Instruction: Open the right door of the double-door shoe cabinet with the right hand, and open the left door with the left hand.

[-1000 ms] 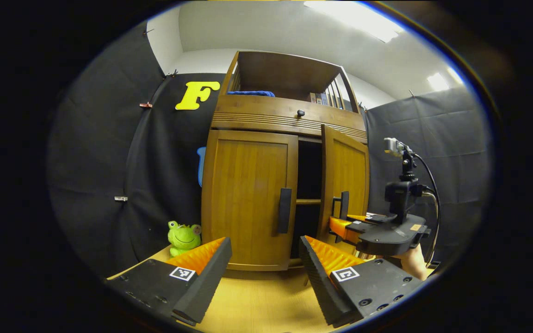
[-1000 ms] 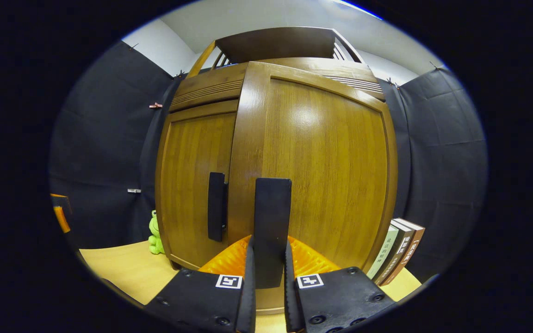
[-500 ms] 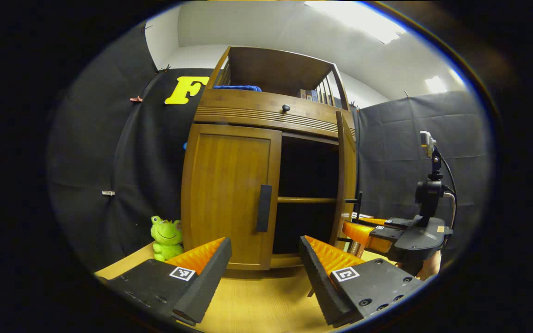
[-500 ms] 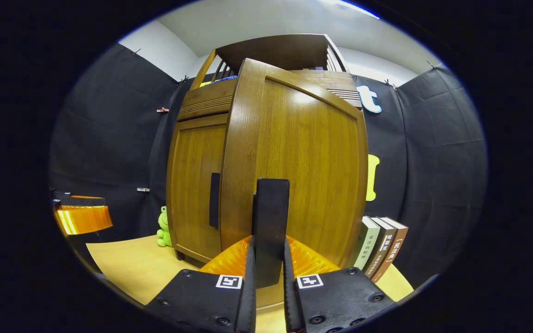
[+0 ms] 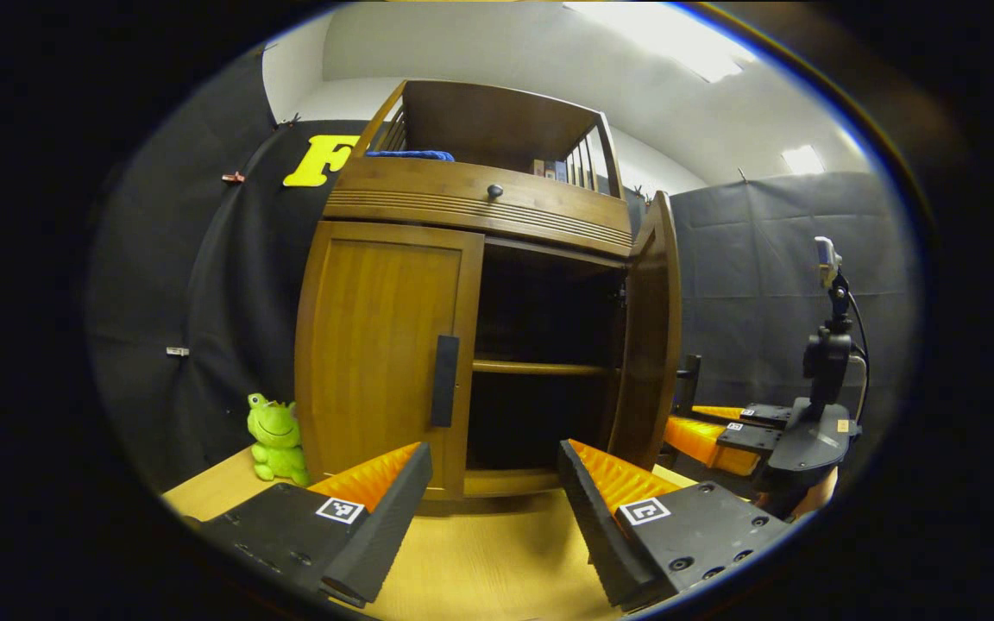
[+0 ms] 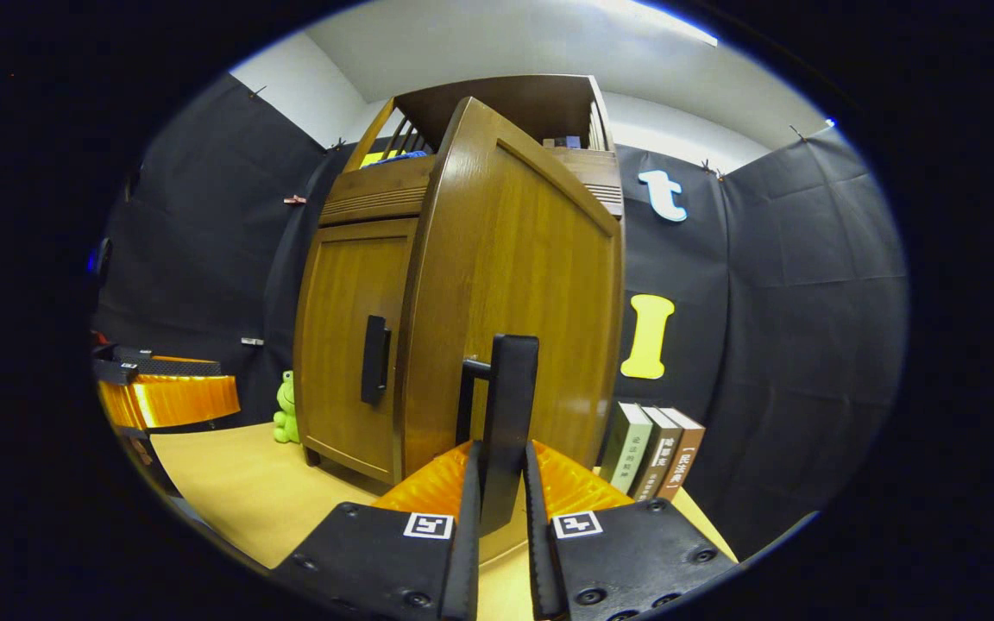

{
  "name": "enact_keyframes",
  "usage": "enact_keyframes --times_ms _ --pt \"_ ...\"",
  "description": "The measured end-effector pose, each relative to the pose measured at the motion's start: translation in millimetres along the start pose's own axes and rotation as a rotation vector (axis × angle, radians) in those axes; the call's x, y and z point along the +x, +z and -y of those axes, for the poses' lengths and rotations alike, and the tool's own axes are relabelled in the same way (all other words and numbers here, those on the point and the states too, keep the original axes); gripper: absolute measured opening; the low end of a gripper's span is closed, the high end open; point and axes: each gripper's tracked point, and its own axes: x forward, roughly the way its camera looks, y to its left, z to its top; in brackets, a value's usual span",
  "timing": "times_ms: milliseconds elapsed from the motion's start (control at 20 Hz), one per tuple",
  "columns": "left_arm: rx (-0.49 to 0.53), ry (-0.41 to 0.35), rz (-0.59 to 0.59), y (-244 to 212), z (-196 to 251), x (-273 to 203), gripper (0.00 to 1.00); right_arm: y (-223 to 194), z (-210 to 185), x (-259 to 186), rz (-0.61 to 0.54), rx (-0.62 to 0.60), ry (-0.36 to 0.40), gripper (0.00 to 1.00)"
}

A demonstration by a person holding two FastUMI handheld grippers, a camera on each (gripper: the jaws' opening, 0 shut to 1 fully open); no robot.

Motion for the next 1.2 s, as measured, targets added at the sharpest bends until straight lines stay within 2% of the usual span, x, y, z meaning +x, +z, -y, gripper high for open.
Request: enact_keyframes --times_ms 50,150,200,250,300,400,450,500,550,600,700,750,800,850,900,1000,1100,1200 --pt "0.001 -0.007 -0.001 -2 5 2 0.92 -1 6 -3 -0.002 -0.004 -0.010 0.27" --pt "0.004 -0.023 -0.005 -4 18 3 0.92 1 19 -9 0.003 -0.027 -0.039 0.27" --pt "0.007 -0.028 -0.007 -4 22 4 0.92 2 25 -14 0.006 -0.042 -0.056 0.22" --pt "0.011 -0.030 -0.008 -5 24 6 0.92 2 31 -17 0.008 -0.056 -0.075 0.22" --pt "0.015 -0.029 -0.011 -6 27 8 0.87 0 39 -19 0.008 -0.064 -0.091 0.27" --pt "0.015 -0.033 -0.012 -6 30 11 0.87 2 50 -26 0.007 -0.058 -0.116 0.27" --pt "0.013 -0.038 -0.011 -5 33 14 0.87 4 55 -30 0.008 -0.055 -0.125 0.22" --pt "0.012 -0.040 -0.010 -5 33 15 0.92 6 63 -35 0.008 -0.058 -0.140 0.17" --pt "0.012 -0.039 -0.009 -8 32 17 0.92 8 71 -41 0.013 -0.065 -0.154 0.19" --pt "0.015 -0.034 -0.010 -9 32 19 0.87 10 78 -46 0.017 -0.069 -0.170 0.21" --pt "0.019 -0.016 -0.015 -12 28 28 0.87 15 91 -55 0.030 -0.075 -0.198 0.18" --pt "0.016 -0.007 -0.019 -13 27 33 0.92 18 96 -60 0.037 -0.080 -0.212 0.18" --pt "0.013 -0.004 -0.023 -14 26 35 0.87 19 103 -64 0.041 -0.089 -0.228 0.18" --pt "0.012 -0.003 -0.024 -15 27 37 0.87 20 110 -69 0.042 -0.099 -0.247 0.12" --pt "0.014 -0.002 -0.023 -14 28 38 0.87 20 119 -74 0.043 -0.108 -0.268 0.17" --pt "0.018 0.004 -0.021 -13 27 40 0.87 23 133 -83 0.048 -0.112 -0.306 0.16" --pt "0.022 0.011 -0.019 -13 25 43 0.92 23 126 -86 0.045 -0.065 -0.265 0.16" --pt "0.024 0.018 -0.014 -12 21 46 0.92 26 115 -88 0.047 -0.048 -0.231 0.18"
